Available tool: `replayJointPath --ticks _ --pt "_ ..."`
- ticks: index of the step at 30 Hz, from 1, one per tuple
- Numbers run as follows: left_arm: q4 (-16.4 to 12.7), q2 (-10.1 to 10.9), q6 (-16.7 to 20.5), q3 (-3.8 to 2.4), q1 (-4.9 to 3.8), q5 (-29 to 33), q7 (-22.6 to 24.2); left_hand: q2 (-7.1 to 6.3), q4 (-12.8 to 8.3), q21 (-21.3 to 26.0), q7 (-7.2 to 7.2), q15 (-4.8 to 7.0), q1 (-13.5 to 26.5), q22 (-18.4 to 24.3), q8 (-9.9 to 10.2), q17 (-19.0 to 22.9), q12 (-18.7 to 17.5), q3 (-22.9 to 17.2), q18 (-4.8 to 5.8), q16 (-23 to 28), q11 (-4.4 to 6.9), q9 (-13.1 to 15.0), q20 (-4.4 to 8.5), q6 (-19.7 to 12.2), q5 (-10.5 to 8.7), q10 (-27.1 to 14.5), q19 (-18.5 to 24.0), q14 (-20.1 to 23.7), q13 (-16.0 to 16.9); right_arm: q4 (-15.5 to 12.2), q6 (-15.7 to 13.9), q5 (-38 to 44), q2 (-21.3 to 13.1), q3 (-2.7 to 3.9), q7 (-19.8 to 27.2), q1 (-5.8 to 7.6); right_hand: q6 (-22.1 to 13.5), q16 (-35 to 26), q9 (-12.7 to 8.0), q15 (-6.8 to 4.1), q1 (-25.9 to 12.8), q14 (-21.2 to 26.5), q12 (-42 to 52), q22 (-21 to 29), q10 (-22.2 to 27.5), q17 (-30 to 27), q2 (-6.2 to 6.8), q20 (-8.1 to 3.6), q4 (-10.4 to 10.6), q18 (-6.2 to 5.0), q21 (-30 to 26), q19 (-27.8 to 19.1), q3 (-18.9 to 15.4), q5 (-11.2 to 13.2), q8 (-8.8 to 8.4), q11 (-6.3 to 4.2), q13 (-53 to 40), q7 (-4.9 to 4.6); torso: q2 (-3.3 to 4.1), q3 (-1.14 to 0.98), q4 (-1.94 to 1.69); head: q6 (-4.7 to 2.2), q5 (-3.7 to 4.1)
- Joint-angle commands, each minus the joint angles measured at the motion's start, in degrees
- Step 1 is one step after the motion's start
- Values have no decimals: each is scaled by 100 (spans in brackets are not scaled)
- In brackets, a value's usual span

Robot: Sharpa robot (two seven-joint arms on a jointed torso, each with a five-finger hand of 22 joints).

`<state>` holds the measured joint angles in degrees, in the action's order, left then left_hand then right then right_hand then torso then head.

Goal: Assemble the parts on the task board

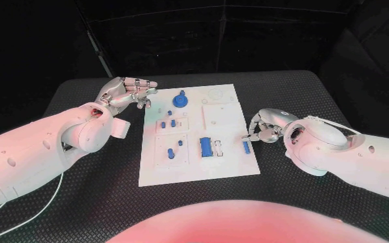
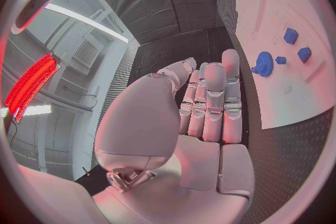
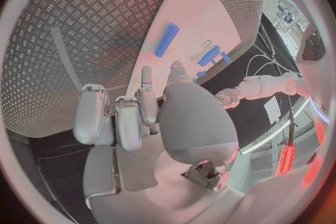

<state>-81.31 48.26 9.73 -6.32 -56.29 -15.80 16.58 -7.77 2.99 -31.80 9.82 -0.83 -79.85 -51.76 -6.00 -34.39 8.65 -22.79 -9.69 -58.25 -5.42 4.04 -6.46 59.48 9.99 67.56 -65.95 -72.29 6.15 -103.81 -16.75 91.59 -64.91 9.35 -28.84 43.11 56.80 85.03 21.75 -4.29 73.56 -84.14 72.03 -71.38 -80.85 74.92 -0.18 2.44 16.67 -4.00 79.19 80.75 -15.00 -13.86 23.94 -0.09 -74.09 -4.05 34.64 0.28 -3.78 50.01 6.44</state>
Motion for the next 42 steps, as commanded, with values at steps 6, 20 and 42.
replayJointPath --ticks 6,20,42 --pt "-4 4 -49 -6 -7 23 17 48 7 19 0 5 8 8 17 7 30 19 -74 16 -9 -7 -15 -22 -16 -47 29 36 10 58 491 156 102 2 -27 1 59 -29 -3 29 -70 -391 -24 20 21 531 23 2 0 -15 -28 -64 -61 45 -39 -23 -6 10 -7 4 -6 -1 0" --pt "6 14 -50 -6 -3 23 11 48 7 19 0 5 8 8 17 7 30 19 -74 16 -9 -7 -15 -22 -16 -47 29 36 10 85 666 277 169 1 -28 -2 150 -28 51 5 137 -395 -15 22 9 543 25 -16 -64 -15 -38 -61 -16 63 7 -53 -23 46 -5 4 -1 -1 -5" --pt "3 16 -67 -6 -1 23 -5 50 6 22 1 4 8 9 17 6 34 20 -74 14 -10 -6 -16 -22 -17 -50 29 37 11 151 1118 737 339 -3 -36 -64 175 -25 131 -32 918 -401 -15 11 -2 566 -93 -53 -467 -12 -48 -49 178 -36 28 -95 -48 86 -2 6 -6 -1 -12"
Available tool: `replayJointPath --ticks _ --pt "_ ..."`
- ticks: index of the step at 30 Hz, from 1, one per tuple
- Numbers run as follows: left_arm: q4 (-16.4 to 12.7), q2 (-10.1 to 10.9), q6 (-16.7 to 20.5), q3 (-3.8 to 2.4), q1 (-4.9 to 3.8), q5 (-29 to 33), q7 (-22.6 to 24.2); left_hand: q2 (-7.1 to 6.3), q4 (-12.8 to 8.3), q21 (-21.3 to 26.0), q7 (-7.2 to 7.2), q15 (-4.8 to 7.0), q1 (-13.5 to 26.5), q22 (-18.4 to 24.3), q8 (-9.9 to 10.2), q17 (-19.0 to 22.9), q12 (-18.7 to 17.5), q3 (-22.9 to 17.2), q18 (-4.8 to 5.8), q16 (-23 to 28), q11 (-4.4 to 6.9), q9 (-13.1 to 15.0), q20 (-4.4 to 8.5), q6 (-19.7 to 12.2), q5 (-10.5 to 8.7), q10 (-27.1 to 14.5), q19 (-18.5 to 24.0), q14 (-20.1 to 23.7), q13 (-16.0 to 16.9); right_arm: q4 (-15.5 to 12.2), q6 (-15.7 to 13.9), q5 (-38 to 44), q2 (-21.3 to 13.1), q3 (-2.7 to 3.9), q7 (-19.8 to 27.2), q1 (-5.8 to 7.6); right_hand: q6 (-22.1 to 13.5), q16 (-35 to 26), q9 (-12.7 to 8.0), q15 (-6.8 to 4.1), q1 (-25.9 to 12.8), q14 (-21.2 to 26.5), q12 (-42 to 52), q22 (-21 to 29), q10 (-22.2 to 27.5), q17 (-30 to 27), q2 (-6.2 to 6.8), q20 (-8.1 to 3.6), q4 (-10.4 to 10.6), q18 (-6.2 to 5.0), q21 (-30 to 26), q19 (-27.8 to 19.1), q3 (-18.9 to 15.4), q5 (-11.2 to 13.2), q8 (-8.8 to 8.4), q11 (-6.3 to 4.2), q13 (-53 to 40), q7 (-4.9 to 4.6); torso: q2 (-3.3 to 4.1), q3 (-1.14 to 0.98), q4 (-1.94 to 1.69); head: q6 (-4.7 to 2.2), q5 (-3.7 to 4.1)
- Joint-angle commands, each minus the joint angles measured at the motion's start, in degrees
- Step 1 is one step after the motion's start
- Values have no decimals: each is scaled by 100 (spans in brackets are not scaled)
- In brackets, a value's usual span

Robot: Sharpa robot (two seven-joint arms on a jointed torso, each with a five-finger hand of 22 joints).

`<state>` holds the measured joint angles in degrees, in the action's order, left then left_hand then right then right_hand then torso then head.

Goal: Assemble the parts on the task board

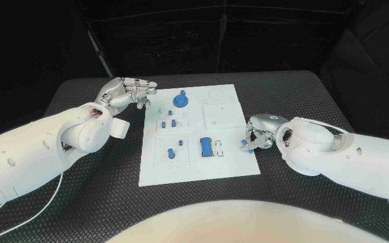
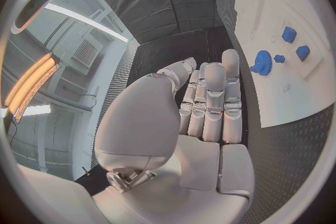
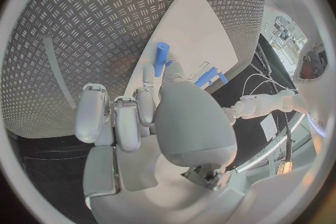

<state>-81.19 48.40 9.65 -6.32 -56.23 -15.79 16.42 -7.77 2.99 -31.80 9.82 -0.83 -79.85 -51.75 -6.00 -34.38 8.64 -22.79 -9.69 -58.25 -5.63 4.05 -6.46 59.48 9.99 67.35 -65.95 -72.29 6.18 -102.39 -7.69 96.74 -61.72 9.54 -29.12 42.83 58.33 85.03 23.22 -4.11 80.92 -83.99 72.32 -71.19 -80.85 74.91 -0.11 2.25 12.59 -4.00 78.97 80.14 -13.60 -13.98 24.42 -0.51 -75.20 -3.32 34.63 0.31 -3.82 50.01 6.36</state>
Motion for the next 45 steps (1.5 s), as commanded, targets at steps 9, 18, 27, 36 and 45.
replayJointPath --ticks 9,18,27,36,45 --pt "-11 5 -55 -6 -6 23 13 50 6 22 1 4 8 8 17 5 35 20 -73 14 11 -7 -16 -22 -17 -29 29 37 9 10 216 268 76 -21 -9 -61 -12 -27 -88 -76 587 -417 -91 -21 16 574 -458 -66 -194 -9 -26 24 458 -346 -191 -85 78 34 -2 -1 6 -1 -10" --pt "-8 0 -53 -6 -5 23 12 52 4 24 1 3 5 9 18 4 39 19 -74 12 11 -7 -17 -26 -17 -36 28 39 10 -123 60 -113 38 -21 10 -64 58 -20 -289 -40 644 -421 -127 -39 7 597 -626 -38 12 -3 -26 33 1443 156 -615 -46 75 -37 -10 -2 -1 -1 -7" --pt "9 -24 -58 -6 4 23 12 55 -7 27 0 4 -10 10 20 5 44 14 -74 11 12 -7 -16 -29 -15 -43 27 41 11 -378 -477 -624 -26 -19 67 -61 187 -25 -358 -10 220 -421 -139 -44 -5 601 -108 -7 291 -7 -36 29 2410 438 -889 -2 59 -60 -7 -4 -4 -1 -10" --pt "4 -24 -57 -6 9 23 13 57 -10 27 0 5 -14 10 20 4 46 12 -75 10 12 -6 -16 -29 -15 -45 27 41 12 -534 -1192 -1072 18 -17 264 -59 270 -8 -334 -15 12 -429 -110 -68 -32 633 99 -9 324 -4 -24 42 2732 480 -932 -6 29 -55 1 5 0 -1 -38" --pt "-3 -30 -68 -6 10 23 8 57 -10 27 0 5 -14 10 20 4 46 12 -75 10 12 -6 -16 -29 -15 -45 27 41 12 -406 -1122 -1283 306 -18 254 -59 304 -5 -317 -16 -83 -430 -101 -76 -40 638 207 -10 316 -3 -21 45 2835 486 -942 -9 19 -50 -1 5 -9 -1 -46"
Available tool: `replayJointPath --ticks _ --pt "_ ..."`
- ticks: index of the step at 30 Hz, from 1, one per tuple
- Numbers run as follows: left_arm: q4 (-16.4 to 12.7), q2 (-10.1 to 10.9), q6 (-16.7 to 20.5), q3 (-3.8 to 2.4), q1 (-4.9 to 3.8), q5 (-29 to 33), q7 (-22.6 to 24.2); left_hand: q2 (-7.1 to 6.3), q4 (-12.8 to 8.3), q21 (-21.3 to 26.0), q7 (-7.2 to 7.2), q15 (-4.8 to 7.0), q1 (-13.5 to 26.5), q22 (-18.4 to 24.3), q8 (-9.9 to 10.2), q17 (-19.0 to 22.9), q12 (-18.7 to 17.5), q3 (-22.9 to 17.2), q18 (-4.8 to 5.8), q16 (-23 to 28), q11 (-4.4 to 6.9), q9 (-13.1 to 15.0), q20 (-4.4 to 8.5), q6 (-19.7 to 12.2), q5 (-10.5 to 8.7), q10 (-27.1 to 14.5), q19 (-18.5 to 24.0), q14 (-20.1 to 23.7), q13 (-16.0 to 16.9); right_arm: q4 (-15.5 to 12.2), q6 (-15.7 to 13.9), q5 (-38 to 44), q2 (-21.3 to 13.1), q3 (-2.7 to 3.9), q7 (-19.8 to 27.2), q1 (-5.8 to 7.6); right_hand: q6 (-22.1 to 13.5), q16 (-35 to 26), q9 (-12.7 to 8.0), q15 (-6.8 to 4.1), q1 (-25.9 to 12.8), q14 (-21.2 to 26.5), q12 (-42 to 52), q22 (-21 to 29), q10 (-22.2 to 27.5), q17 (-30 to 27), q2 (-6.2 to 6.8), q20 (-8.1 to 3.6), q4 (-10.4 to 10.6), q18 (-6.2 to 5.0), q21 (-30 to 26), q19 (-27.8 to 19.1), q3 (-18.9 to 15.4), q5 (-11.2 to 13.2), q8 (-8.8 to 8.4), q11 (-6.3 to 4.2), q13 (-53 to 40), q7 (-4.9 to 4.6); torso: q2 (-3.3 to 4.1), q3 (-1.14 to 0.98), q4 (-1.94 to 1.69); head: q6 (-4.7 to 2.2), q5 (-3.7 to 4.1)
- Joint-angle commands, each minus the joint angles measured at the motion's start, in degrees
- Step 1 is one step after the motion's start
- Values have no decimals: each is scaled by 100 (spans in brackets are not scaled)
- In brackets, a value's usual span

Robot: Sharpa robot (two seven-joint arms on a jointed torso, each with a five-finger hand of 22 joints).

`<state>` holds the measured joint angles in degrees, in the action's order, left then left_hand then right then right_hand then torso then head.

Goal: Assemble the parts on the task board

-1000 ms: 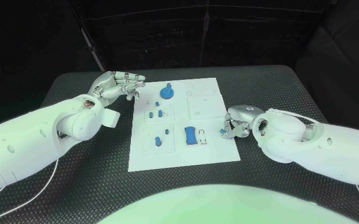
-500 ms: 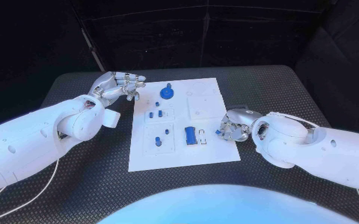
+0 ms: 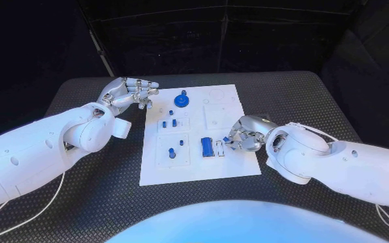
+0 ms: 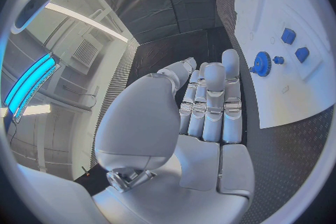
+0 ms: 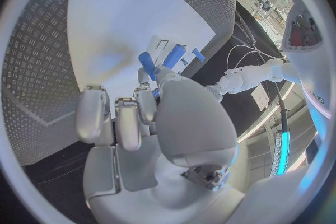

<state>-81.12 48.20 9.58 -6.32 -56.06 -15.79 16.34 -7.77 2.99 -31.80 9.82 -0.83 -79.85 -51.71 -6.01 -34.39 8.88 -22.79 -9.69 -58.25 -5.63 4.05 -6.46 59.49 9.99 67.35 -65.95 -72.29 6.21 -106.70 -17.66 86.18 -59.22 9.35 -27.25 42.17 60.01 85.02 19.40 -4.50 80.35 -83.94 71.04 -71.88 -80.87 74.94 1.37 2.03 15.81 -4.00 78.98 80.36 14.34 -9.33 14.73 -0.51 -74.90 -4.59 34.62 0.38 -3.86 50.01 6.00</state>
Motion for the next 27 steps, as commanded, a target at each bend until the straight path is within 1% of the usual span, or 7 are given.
replayJointPath --ticks 1,4,6,7,13,20,27 --pt "-9 -10 -60 -6 -7 23 15 57 -10 27 0 5 -14 6 20 5 23 12 -75 10 11 -7 -16 -29 -15 -45 27 41 9 40 -98 -233 81 0 58 6 141 -5 68 23 -38 -435 28 -7 -39 636 71 11 -7 -3 -21 24 49 21 27 -10 -12 77 0 -2 -3 -1 -12" --pt "-6 -12 -61 -6 -6 23 15 57 -10 27 0 5 -14 6 20 5 23 12 -75 10 11 -7 -16 -29 -15 -45 27 41 9 101 35 -247 178 0 6 6 170 -4 82 21 -110 -436 33 -5 -46 638 124 11 -2 -3 -24 22 68 17 33 -13 -17 82 -2 0 -3 -1 -13" --pt "-6 -14 -62 -6 -6 23 14 57 -10 27 0 5 -14 6 20 5 23 12 -75 10 11 -7 -16 -29 -15 -45 27 41 9 138 92 -253 240 0 -35 6 211 -7 100 17 -192 -434 32 4 -57 634 182 9 -2 -6 -31 16 61 -66 46 -20 -16 93 0 2 -6 -1 -12" --pt "-6 -15 -62 -6 -6 23 12 57 -10 27 0 5 -14 6 20 5 23 12 -75 10 11 -7 -16 -29 -15 -45 27 41 9 157 117 -255 272 0 -61 6 225 -6 107 13 -216 -434 29 6 -61 636 206 7 -11 -7 -33 15 57 -93 49 -24 -14 100 5 -2 4 -1 -29" --pt "-8 -18 -65 -6 -6 23 10 58 -8 29 4 3 -9 7 21 4 27 14 -74 7 8 -7 -17 -31 -16 -50 26 42 10 245 207 -208 373 -1 -167 6 303 1 148 -2 -355 -437 19 -8 -84 651 291 -6 -27 -4 -27 23 8 -205 77 -46 -7 125 1 -1 5 -1 -30" --pt "-3 -24 -69 -6 -6 23 10 60 -1 32 7 1 3 8 22 5 32 19 -73 6 4 -7 -19 -34 -18 -57 26 43 11 285 299 -132 418 -1 -205 6 363 6 195 -11 -624 -440 31 -19 -112 662 323 -17 36 -1 -23 30 -146 -301 102 -54 -21 137 0 -7 6 -1 -35" --pt "7 -33 -74 -7 -6 23 9 65 7 35 9 -2 14 9 23 4 36 21 -73 4 2 -6 -20 -35 -19 -61 25 44 13 294 311 -61 438 -1 -219 6 421 10 254 -27 -847 -442 43 -34 -132 672 303 -31 48 1 -17 39 -348 -465 146 -76 -39 164 2 -11 8 -1 -35"
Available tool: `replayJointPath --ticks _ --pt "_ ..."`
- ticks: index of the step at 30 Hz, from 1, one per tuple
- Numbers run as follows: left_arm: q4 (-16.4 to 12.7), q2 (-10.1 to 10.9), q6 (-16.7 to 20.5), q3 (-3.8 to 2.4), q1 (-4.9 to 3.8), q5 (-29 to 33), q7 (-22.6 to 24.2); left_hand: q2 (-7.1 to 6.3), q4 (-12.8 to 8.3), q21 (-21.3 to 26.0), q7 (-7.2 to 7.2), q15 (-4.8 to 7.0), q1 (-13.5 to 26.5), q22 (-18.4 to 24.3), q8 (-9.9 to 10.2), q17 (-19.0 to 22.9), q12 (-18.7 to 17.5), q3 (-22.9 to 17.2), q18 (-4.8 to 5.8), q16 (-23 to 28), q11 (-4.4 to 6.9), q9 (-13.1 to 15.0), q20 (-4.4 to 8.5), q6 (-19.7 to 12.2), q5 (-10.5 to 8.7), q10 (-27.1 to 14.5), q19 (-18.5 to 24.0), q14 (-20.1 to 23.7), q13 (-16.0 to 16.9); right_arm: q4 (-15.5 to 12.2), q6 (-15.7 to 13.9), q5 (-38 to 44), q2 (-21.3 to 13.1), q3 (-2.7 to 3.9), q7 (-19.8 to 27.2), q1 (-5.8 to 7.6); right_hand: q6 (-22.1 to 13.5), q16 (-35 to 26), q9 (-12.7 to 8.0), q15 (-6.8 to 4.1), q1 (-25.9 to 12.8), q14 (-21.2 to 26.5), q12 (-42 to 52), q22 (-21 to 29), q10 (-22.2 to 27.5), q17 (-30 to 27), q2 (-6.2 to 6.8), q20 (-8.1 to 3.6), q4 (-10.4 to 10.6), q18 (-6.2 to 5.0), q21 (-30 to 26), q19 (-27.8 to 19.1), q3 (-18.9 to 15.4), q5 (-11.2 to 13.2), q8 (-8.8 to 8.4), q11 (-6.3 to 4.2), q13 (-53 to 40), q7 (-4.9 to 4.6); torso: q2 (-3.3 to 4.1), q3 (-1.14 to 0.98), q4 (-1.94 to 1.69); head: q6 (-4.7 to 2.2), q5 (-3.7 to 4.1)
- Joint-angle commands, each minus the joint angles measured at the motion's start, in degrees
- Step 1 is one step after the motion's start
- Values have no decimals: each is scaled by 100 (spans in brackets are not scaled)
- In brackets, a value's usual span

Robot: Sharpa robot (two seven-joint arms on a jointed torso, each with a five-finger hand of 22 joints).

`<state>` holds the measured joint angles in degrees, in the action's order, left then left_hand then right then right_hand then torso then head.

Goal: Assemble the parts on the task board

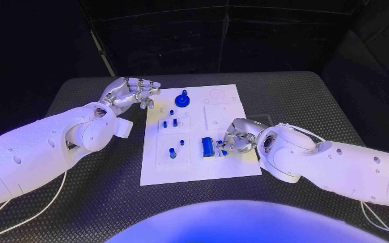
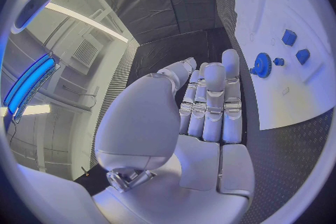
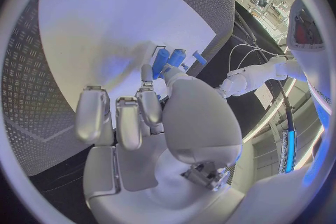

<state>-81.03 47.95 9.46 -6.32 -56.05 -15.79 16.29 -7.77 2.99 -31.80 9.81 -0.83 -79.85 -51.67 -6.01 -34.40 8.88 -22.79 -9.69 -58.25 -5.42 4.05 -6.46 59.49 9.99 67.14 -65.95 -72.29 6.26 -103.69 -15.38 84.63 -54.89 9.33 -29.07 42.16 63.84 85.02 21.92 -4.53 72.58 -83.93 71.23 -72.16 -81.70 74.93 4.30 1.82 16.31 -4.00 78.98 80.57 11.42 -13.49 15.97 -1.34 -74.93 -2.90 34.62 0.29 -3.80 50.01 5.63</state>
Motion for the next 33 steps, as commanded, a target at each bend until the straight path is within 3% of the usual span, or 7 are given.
replayJointPath --ticks 1,5,12,33 --pt "-1 -9 -63 -7 -8 23 13 67 10 35 10 -2 17 6 23 3 37 22 -73 2 -19 -6 -21 -35 -19 -42 25 44 8 -6 79 107 6 1 -39 7 42 11 9 -28 -93 -443 25 -6 -51 676 7 -13 -3 1 -18 19 -85 -94 27 4 -38 -1 2 -2 3 -1 5" --pt "3 -14 -66 -7 -8 23 11 67 10 35 10 -2 17 6 23 3 37 22 -73 2 -19 -6 -21 -35 -19 -42 25 44 8 3 67 134 18 1 -43 7 48 11 46 -38 -171 -443 21 -8 -56 679 -15 -25 -10 1 -19 20 -229 -308 48 -6 -42 11 0 1 7 -1 6" --pt "7 -21 -73 -7 -8 23 8 67 10 35 10 -2 17 6 23 3 37 22 -73 2 -19 -6 -21 -35 -19 -42 25 44 8 47 69 218 54 1 -48 7 43 6 61 -40 -213 -442 15 -1 -54 672 -18 -28 -2 0 -26 16 -306 -335 54 -6 -40 10 -2 2 0 -1 9" --pt "8 -16 -78 -6 -7 23 -4 67 10 35 10 -2 17 6 23 3 37 22 -73 2 -19 -6 -21 -35 -19 -42 25 44 8 66 116 311 80 1 -48 7 -3 -15 131 -28 -447 -436 -18 30 -38 648 -98 -18 13 -8 -60 -4 -912 -26 65 8 -38 -4 -5 1 7 -1 10"
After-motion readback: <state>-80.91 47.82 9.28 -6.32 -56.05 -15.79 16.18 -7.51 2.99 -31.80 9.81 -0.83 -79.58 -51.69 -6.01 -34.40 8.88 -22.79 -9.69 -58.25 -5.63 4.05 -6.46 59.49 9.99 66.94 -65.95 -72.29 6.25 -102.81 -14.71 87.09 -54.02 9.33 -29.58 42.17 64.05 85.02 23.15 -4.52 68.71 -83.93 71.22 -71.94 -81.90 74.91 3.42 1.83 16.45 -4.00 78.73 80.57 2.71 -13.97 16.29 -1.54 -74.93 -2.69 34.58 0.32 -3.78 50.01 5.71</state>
